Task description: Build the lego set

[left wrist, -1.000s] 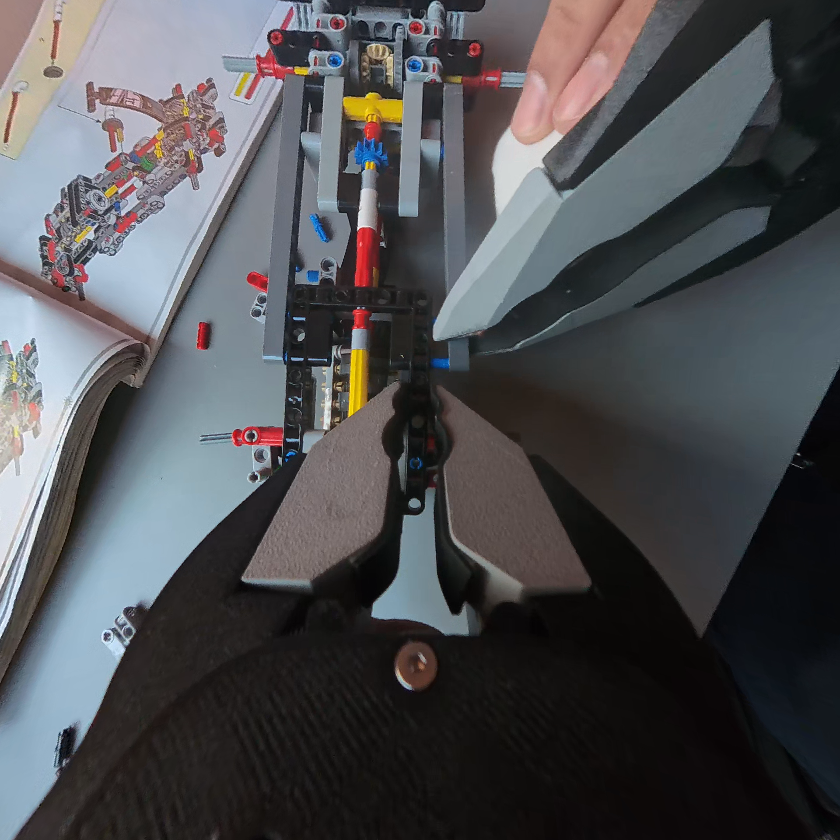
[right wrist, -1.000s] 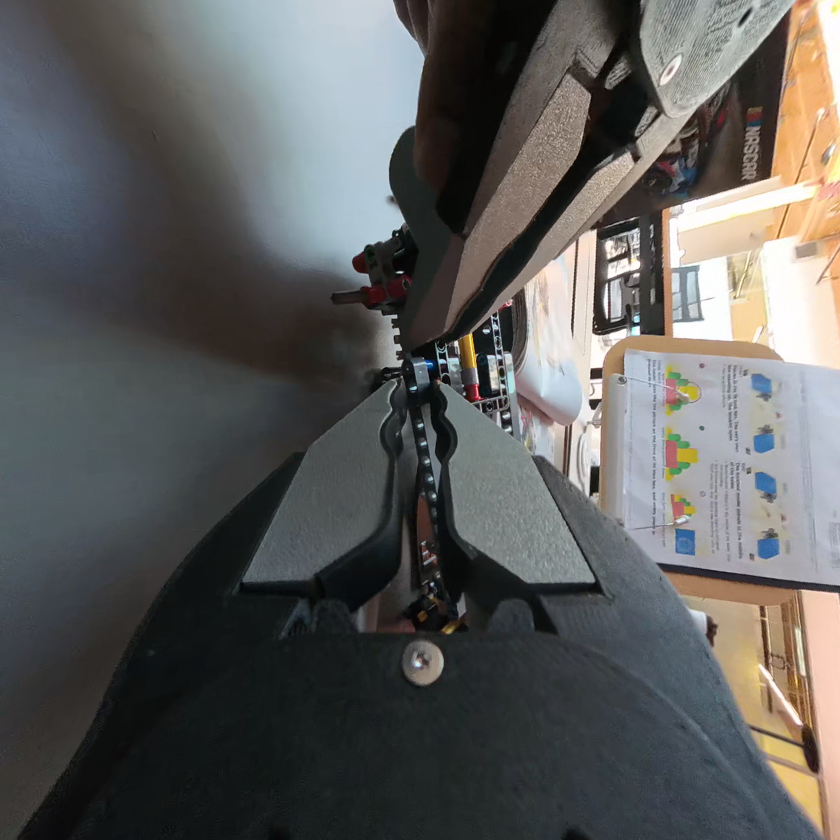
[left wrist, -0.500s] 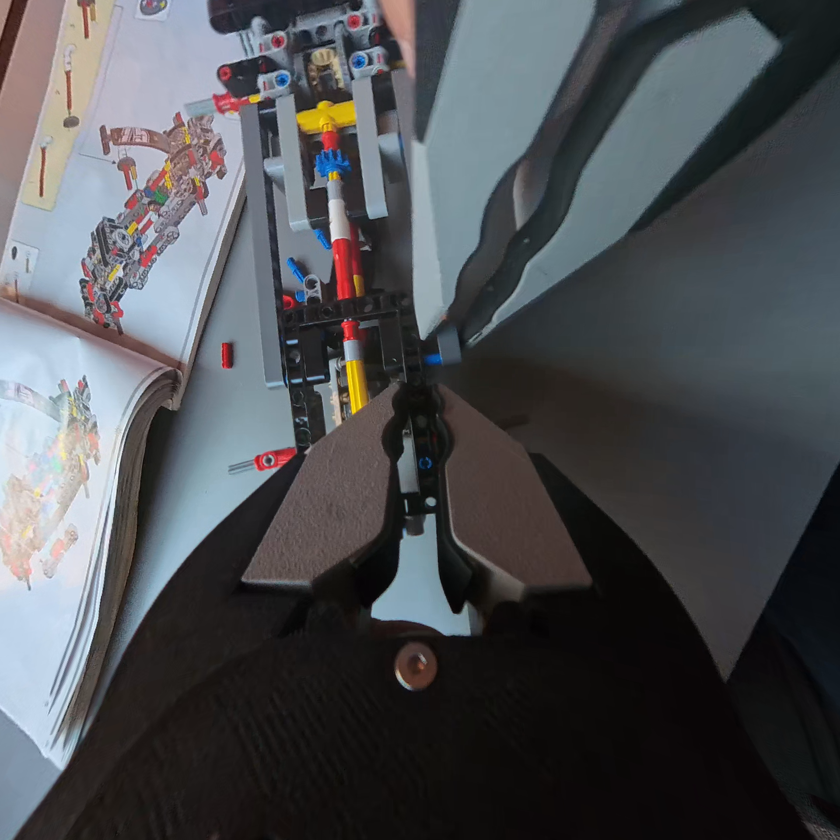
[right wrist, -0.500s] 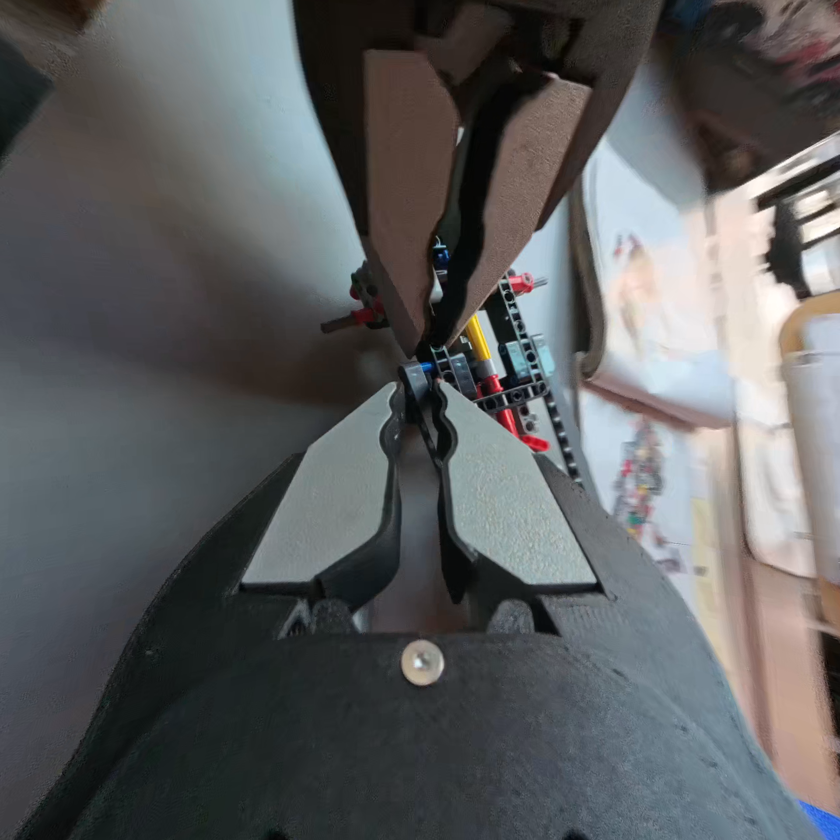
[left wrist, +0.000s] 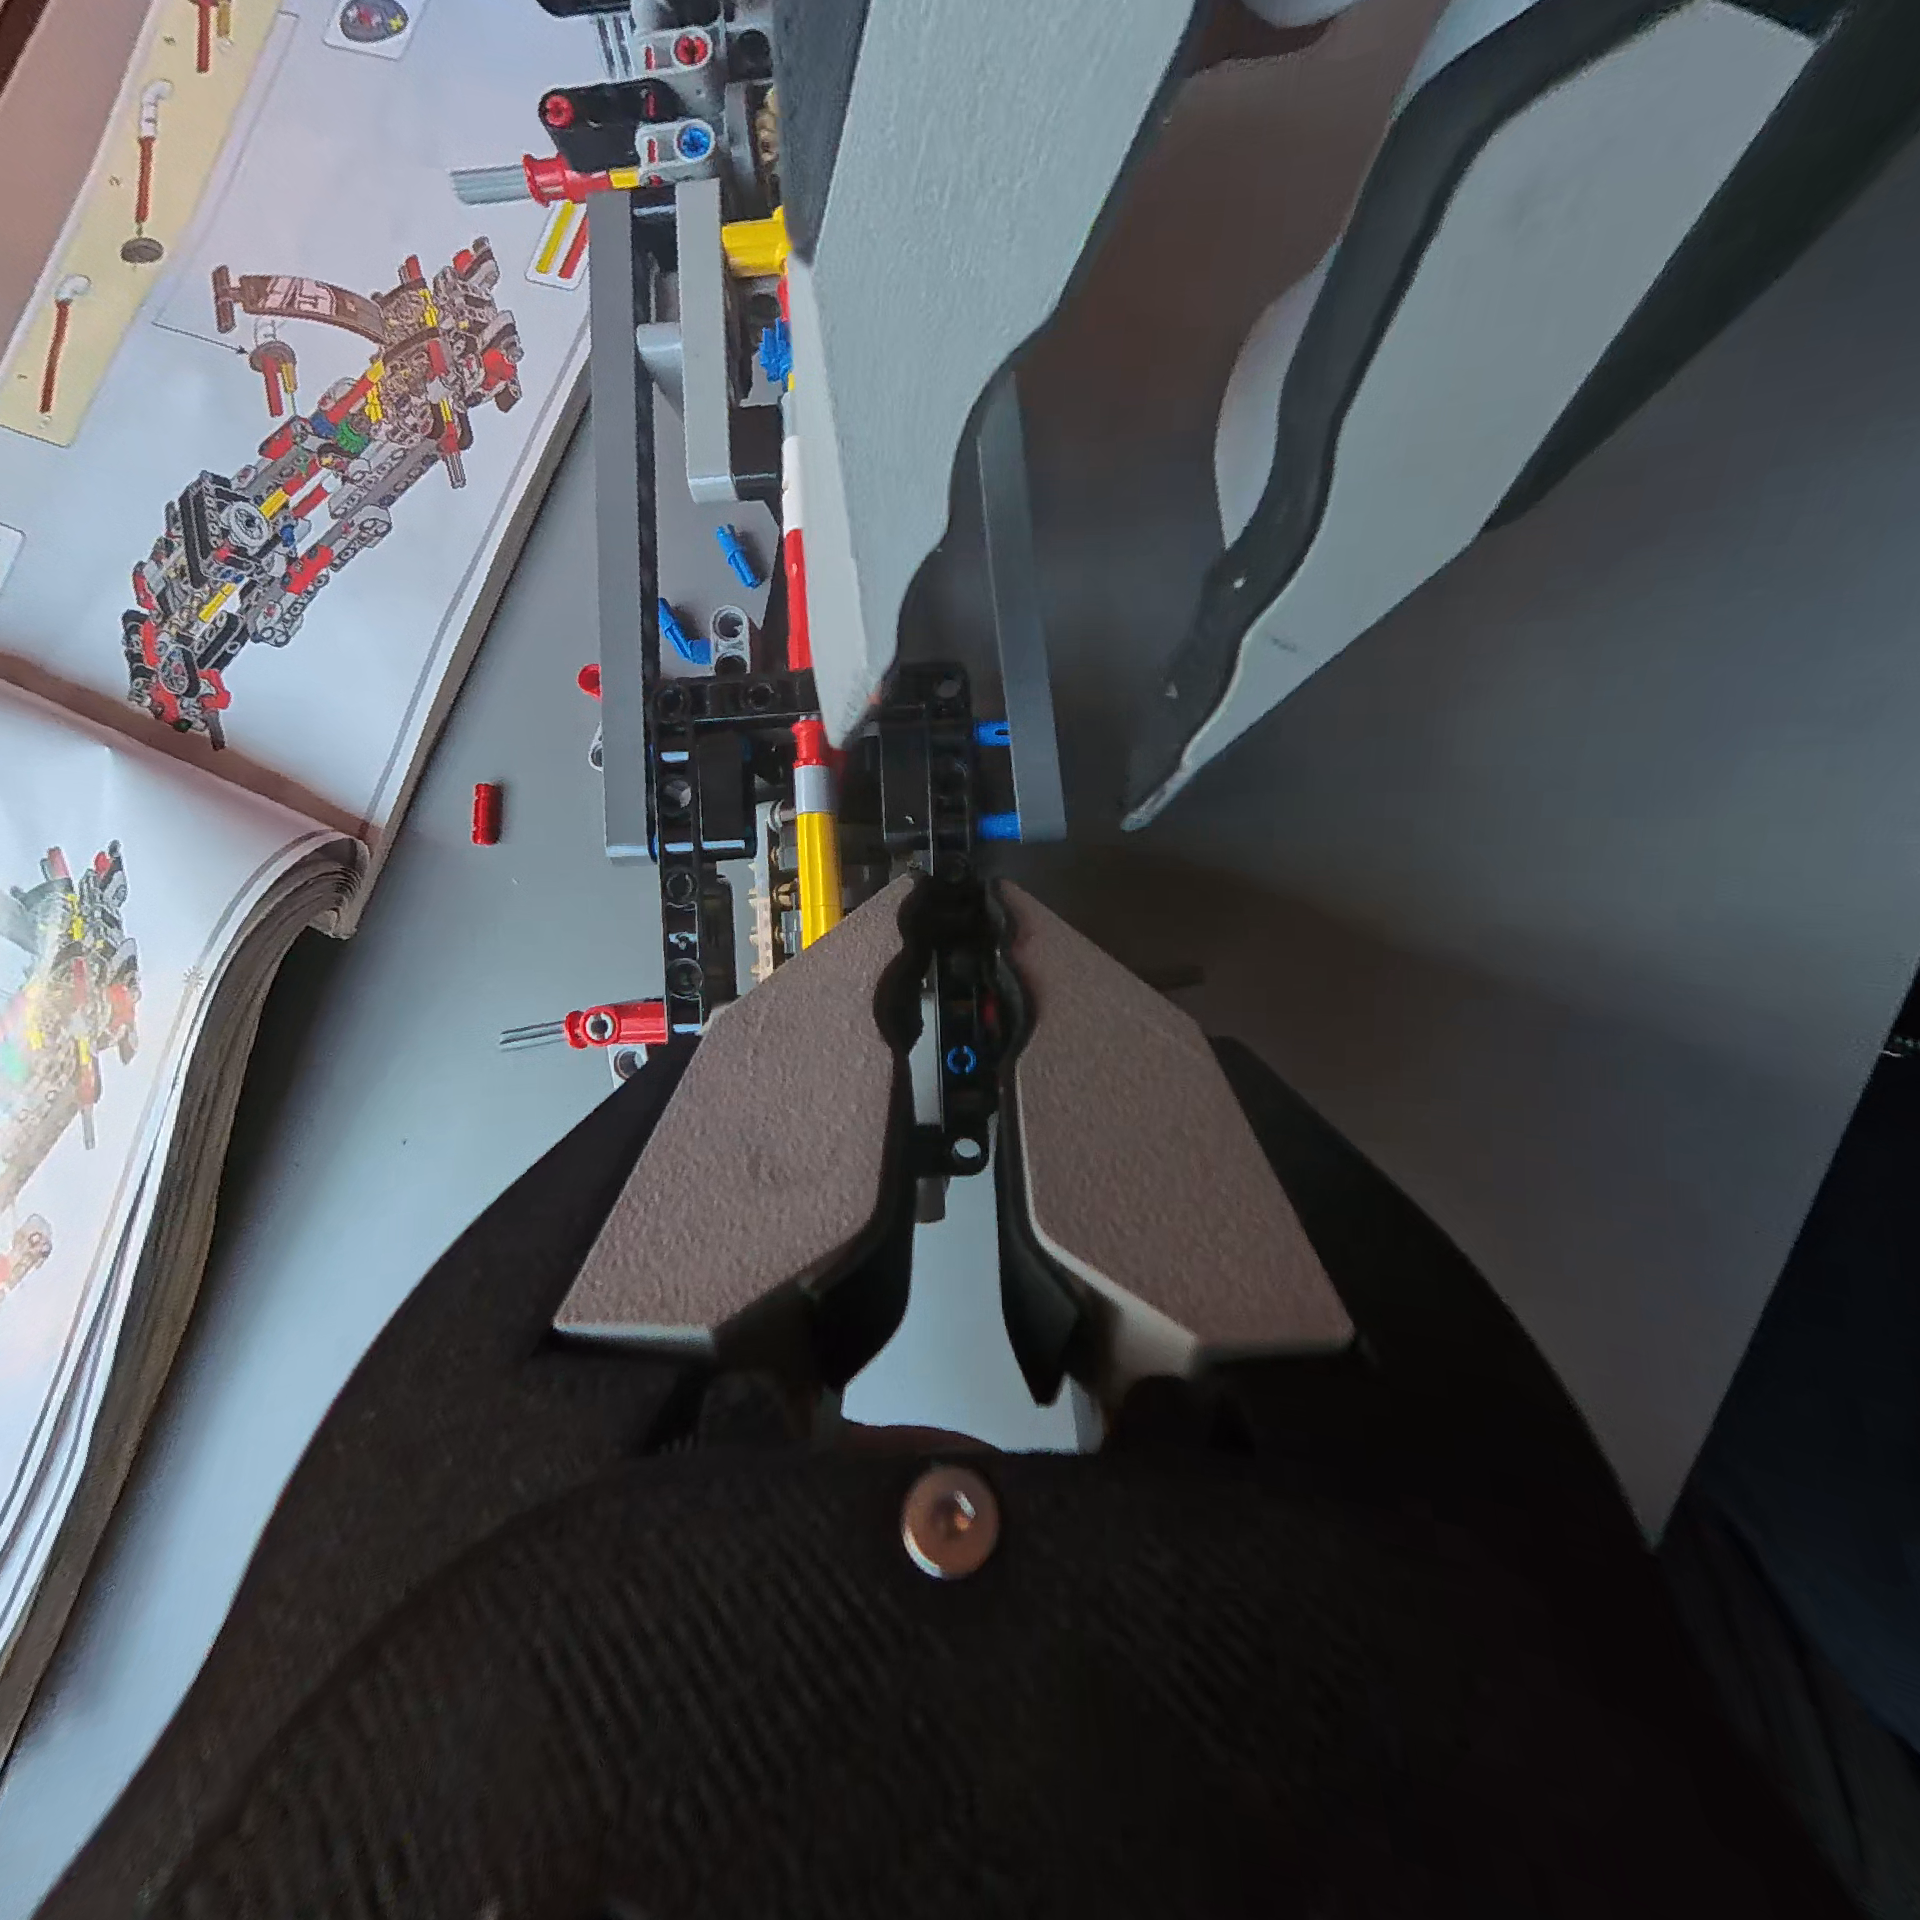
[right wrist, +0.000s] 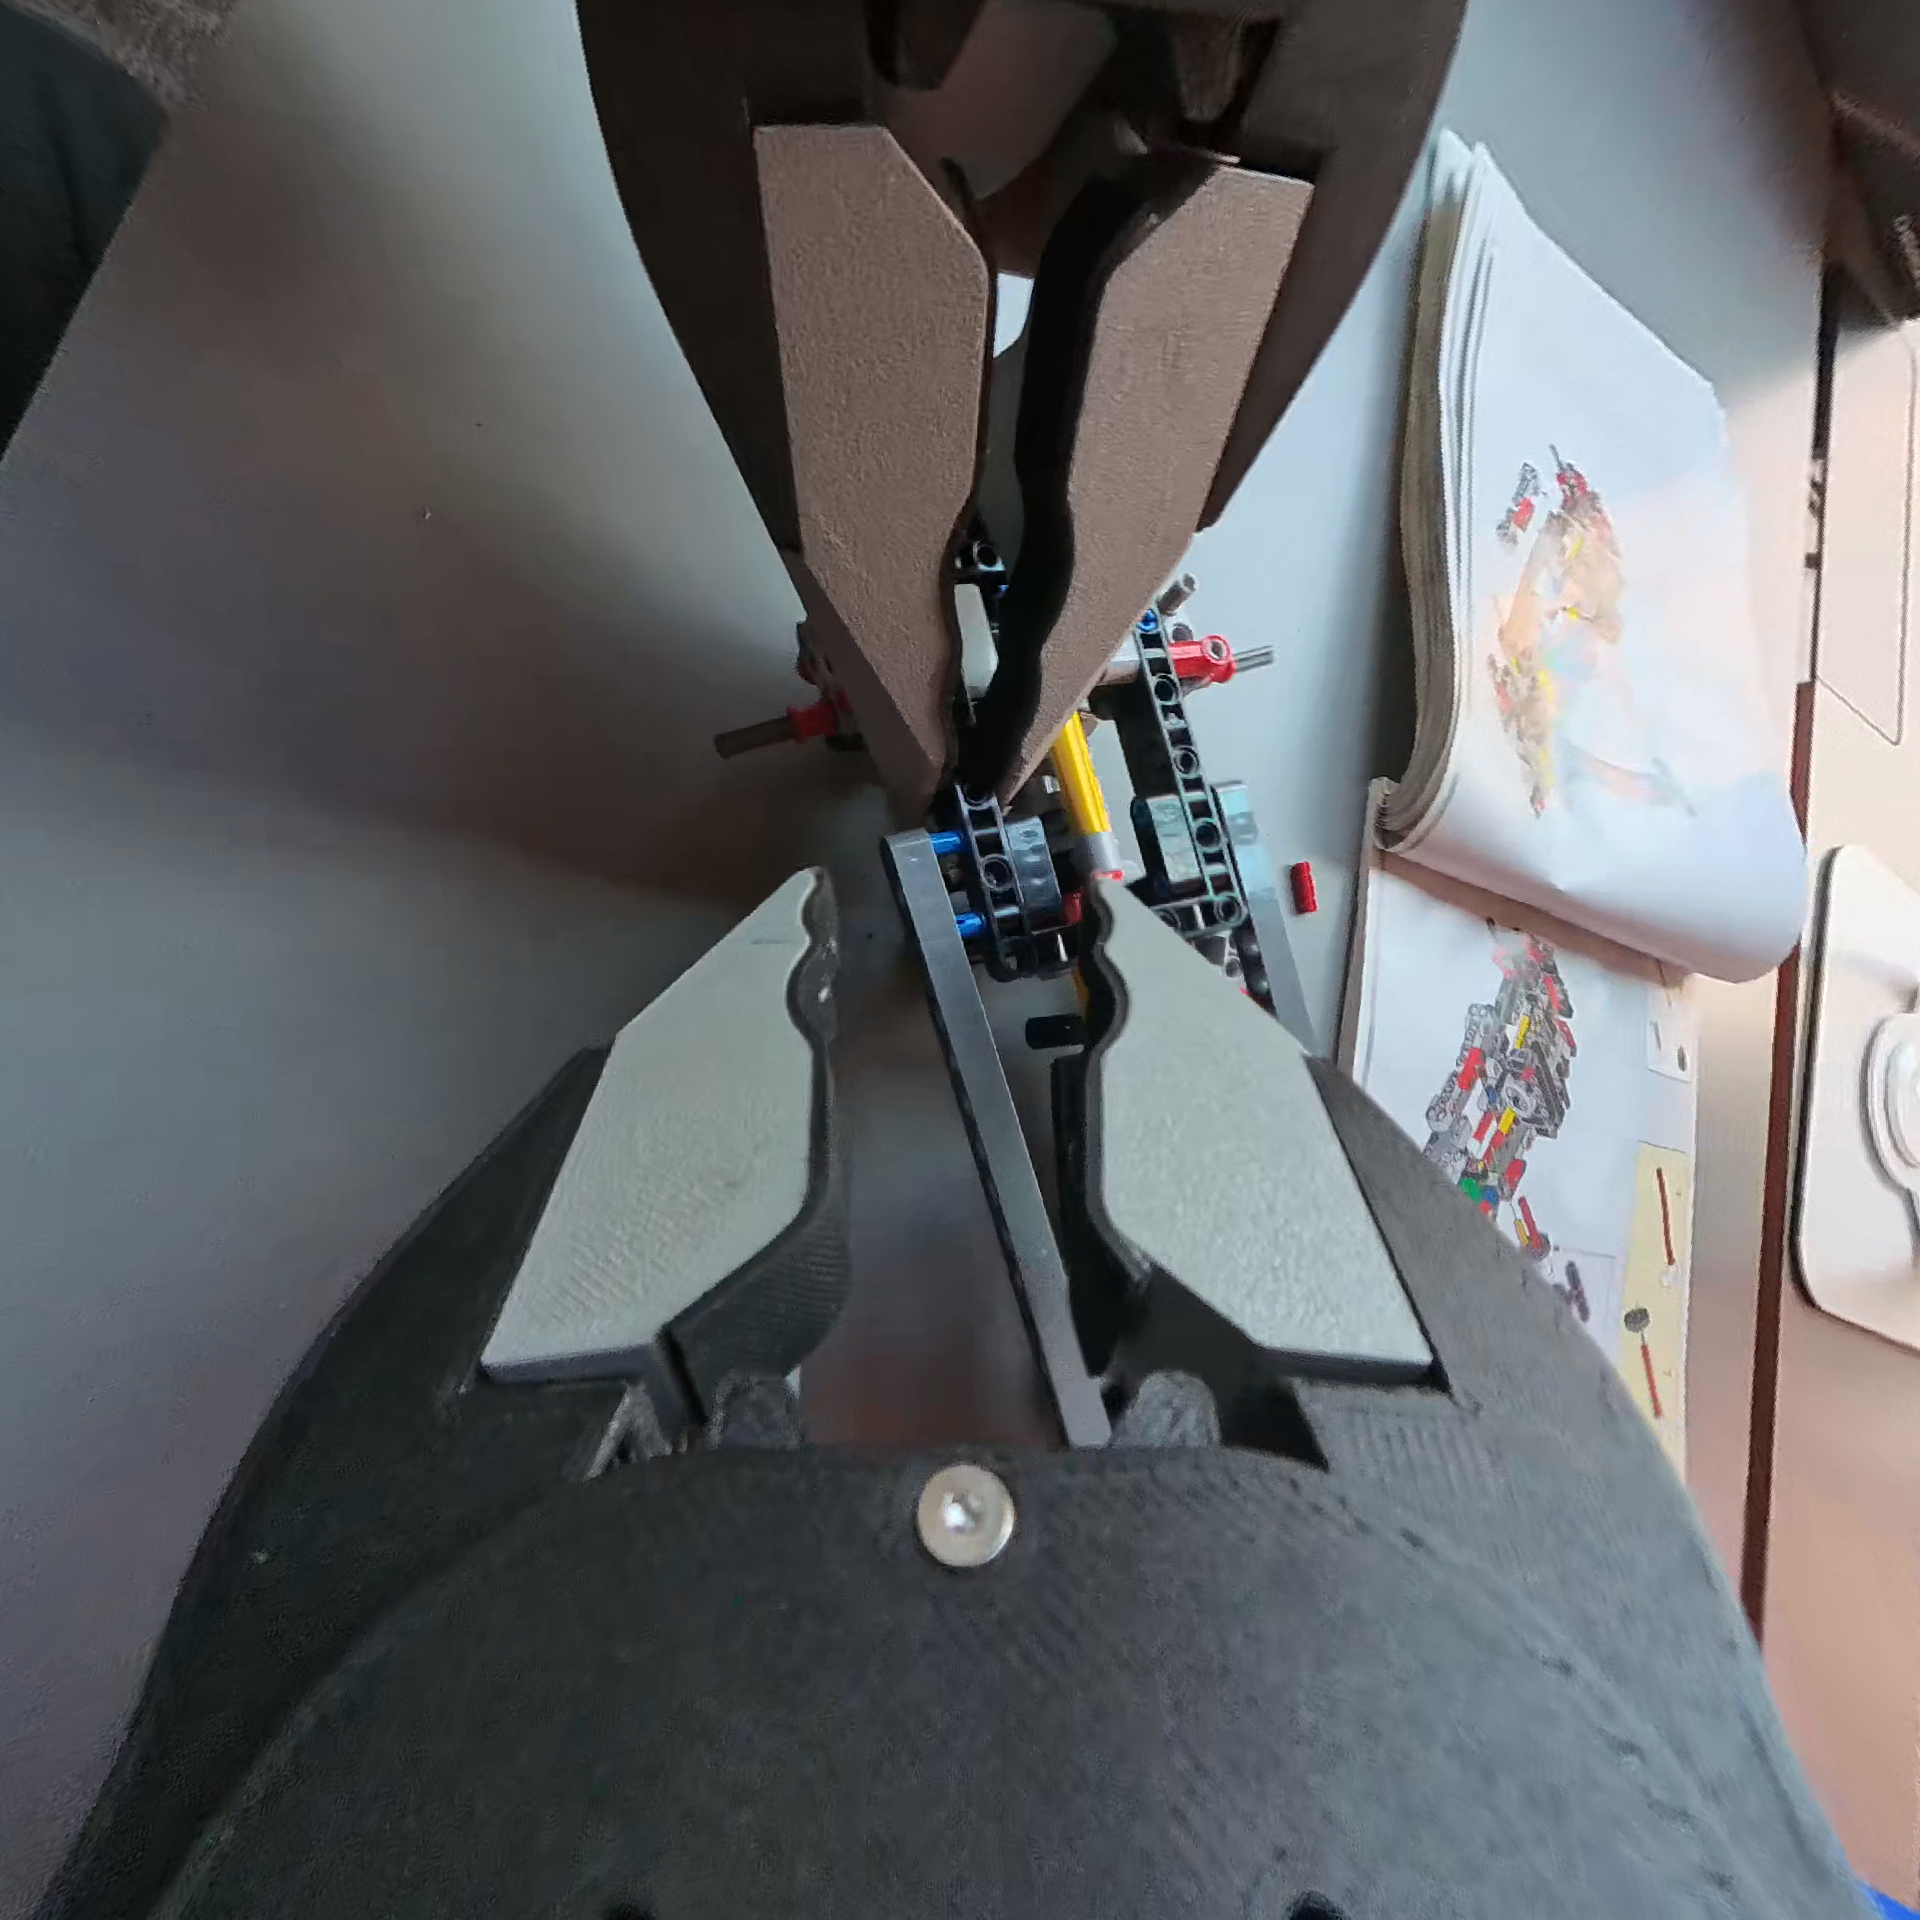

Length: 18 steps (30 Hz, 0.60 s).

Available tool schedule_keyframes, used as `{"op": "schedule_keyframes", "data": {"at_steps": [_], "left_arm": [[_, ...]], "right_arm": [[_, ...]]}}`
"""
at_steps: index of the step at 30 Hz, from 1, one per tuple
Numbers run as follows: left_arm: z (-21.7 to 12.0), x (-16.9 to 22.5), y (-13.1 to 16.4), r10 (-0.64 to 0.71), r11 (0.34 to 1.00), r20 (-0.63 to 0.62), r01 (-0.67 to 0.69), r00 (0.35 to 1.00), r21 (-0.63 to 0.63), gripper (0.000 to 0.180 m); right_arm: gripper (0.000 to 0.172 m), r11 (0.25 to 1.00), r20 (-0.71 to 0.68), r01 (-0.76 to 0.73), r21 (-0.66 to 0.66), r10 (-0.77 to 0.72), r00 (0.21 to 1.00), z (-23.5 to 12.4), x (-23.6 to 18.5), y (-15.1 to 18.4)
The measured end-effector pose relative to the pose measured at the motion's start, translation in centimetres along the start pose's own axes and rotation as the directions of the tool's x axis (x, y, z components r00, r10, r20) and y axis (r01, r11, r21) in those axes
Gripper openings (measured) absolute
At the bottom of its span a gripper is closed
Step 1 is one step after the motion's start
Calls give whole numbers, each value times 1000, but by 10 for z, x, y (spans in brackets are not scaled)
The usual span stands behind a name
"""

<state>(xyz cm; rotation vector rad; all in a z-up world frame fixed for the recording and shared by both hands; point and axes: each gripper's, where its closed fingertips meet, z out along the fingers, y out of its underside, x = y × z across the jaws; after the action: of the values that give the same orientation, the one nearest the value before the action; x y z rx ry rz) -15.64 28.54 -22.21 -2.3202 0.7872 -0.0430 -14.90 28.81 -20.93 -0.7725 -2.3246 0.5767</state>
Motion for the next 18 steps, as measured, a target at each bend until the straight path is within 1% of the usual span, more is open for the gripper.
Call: {"op": "schedule_keyframes", "data": {"at_steps": [1,2,4,9,12,15,16,18], "left_arm": [[0,0,0,7,1000,4,-7,1000,0,6],[0,0,0,13,1000,10,-13,1000,1,6],[0,0,-1,24,1000,18,-24,1000,2,8],[0,3,-1,4,1000,10,-4,1000,16,13],[0,6,-1,0,1000,10,0,1000,10,23],[1,8,-2,-25,1000,22,25,999,19,30],[1,5,-2,-46,999,38,45,998,28,26],[1,-4,-2,-109,993,83,105,991,50,7]], "right_arm": [[36,1000,15,11,-6,-10,1000,0,0,0],[31,1000,23,9,-9,-9,1000,1,3,1],[31,1000,73,6,-4,-6,997,2,3,1],[31,998,175,63,10,-64,983,5,2,4],[31,998,238,63,7,-62,969,6,3,4],[31,999,272,36,9,-37,962,7,4,4],[31,999,270,35,8,-36,962,7,4,4],[31,998,248,65,12,-65,966,8,4,3]]}}
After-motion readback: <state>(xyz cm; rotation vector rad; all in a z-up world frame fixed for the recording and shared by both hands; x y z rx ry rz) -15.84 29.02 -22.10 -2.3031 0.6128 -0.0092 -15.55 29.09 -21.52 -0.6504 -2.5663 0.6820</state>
